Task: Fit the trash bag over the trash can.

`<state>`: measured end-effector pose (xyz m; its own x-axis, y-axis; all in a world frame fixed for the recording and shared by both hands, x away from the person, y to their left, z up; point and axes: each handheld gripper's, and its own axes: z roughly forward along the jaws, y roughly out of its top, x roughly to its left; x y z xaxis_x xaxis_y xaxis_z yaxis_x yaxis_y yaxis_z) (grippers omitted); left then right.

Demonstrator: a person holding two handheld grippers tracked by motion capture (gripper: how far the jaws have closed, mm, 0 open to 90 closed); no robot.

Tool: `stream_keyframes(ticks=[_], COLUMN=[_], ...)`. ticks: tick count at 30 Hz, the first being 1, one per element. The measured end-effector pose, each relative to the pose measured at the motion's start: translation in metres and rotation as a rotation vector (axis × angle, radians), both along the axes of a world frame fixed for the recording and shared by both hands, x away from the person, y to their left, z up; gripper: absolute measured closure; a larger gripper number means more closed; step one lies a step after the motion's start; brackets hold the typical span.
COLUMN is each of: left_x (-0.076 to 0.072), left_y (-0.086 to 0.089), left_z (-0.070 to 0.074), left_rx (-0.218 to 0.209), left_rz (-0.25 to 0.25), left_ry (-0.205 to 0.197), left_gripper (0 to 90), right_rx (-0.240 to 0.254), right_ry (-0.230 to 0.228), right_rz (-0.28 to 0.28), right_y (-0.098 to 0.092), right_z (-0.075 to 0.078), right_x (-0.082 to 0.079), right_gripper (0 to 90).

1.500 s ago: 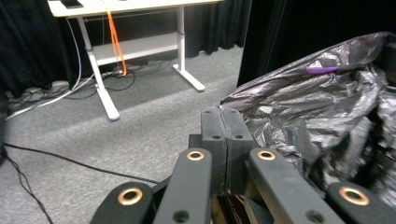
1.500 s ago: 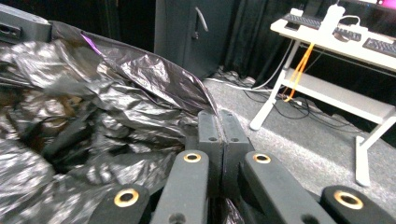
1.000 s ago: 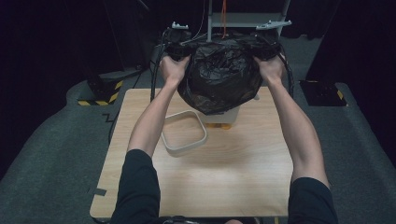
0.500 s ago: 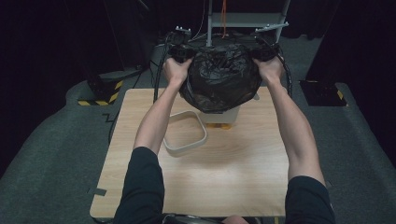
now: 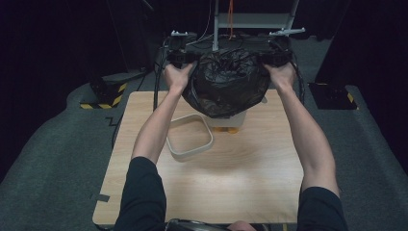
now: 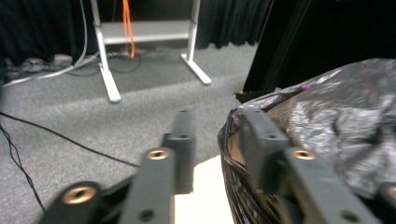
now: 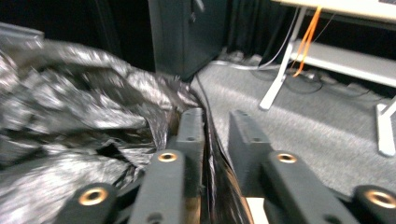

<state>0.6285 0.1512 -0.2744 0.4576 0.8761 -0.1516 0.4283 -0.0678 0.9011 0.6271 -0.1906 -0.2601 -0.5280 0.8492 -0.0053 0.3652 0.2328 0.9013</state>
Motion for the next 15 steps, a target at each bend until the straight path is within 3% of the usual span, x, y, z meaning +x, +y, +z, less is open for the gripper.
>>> stream_keyframes(ticks=[6, 10, 15], left_x=[-0.028, -0.058, -0.089], left_y=[0.012, 0.017, 0.018], left_z=[0.011, 0.015, 0.009], left_rx=[-0.049, -0.082, -0.078], left_rz=[-0.02, -0.08, -0.132], left_ry=[-0.038, -0.056, -0.076], left_gripper=[50.5, 49.8, 48.8], right_rx=[0.036, 0.052, 0.095], right_ry=[-0.028, -0.01, 0.006], right_rz=[0.019, 0.071, 0.128], right_y=[-0.008, -0.007, -0.004], right_z=[0.018, 0.018, 0.016], right_x=[-0.026, -0.043, -0.059], right_gripper=[60.5, 57.7, 54.1])
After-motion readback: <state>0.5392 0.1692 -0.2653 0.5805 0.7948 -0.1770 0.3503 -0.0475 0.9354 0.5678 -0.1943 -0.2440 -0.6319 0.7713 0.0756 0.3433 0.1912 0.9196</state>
